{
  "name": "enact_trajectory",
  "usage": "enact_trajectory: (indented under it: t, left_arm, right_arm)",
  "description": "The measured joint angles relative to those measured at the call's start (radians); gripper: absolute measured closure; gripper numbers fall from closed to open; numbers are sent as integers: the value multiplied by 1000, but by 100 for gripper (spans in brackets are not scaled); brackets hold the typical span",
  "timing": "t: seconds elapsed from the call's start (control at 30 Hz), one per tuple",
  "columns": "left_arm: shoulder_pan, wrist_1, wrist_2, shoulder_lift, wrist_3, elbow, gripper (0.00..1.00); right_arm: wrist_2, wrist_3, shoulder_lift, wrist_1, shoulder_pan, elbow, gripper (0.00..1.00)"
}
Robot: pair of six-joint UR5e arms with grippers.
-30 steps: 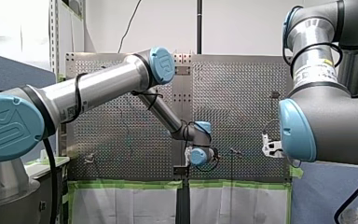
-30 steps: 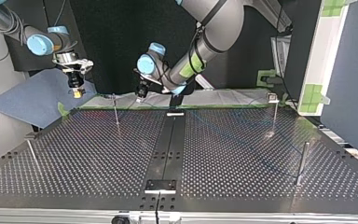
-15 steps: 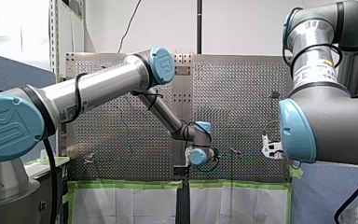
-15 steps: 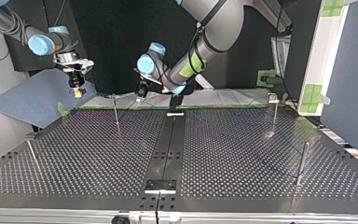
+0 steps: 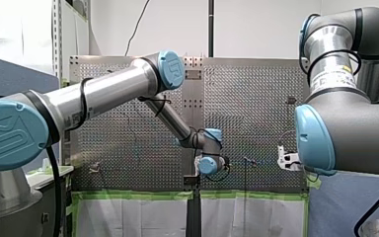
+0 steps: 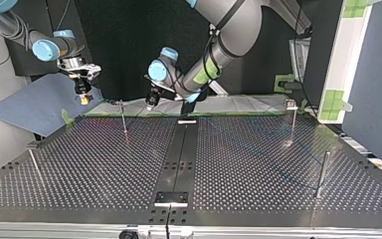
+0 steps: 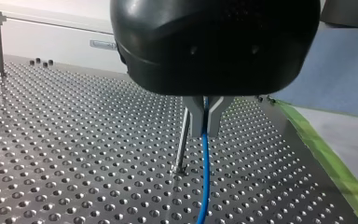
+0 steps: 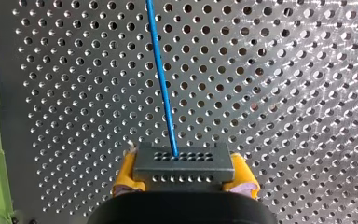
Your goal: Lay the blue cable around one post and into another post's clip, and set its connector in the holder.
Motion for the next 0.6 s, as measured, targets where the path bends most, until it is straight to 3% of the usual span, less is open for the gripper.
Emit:
enact_trajectory:
  t: [0.4,0.6]
  left_arm:
    - [17,0,3,1,-5,4,93]
    - [15,-7,5,1,-3,3,90]
  right_arm:
    - [0,16,0,9,0,-22,100]
    - [0,7,0,29,-1,-30,100]
